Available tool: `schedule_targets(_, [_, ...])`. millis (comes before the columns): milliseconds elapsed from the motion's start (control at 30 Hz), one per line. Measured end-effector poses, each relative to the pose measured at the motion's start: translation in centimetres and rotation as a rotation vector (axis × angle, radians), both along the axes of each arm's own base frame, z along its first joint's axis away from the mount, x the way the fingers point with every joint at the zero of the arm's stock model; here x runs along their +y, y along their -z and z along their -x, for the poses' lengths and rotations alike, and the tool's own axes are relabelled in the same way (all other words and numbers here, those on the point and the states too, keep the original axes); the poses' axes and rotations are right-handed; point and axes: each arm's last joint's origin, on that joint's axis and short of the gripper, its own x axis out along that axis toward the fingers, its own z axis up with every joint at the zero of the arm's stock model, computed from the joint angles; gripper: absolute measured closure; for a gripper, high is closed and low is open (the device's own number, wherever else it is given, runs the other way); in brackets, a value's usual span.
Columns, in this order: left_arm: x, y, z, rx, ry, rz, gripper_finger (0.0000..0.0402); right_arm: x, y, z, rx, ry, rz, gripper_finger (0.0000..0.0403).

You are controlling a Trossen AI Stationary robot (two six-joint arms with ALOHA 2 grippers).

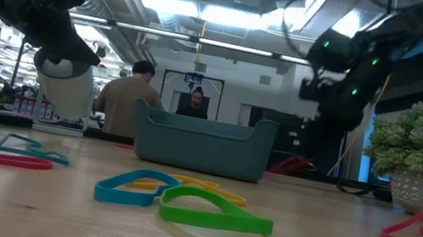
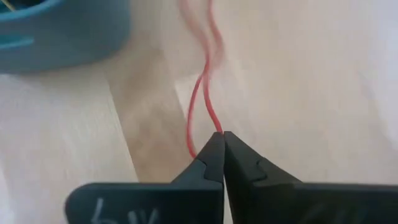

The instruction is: Pick and place rubber bands into bin

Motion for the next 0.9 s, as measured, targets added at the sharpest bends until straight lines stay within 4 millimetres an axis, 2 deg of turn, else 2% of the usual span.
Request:
schedule_targets(233, [0.0, 0.0, 0.0, -0.002, -0.001, -0.001, 0.0400, 1.1, -5.4, 2.0, -0.216, 0.084, 0.119, 0.0402])
schedule_targets(333, [0.0, 0.0, 0.0, -0.002, -0.002, -0.004, 0.0400, 1.6, -7.0, 2.2, -0.294, 0.108, 0.169, 0.0403])
schedule_targets(500, [0.0, 0.0, 0.0, -0.002, -0.005, -0.005, 0.0400, 2.7, -8.3, 0.7, -0.443, 0.057, 0.202, 0.0403])
schedule_targets(667, [0.1, 0.0, 0.0, -0.001, -0.025, -0.013, 0.0400, 4.1, -8.8, -1.3, -0.577, -0.034, 0.234, 0.0403])
schedule_targets(900, [0.1, 0.0, 0.0, -0.001, -0.027, -0.014, 0.0401, 6.0, -8.2, -3.4, -0.639, -0.140, 0.234, 0.0403])
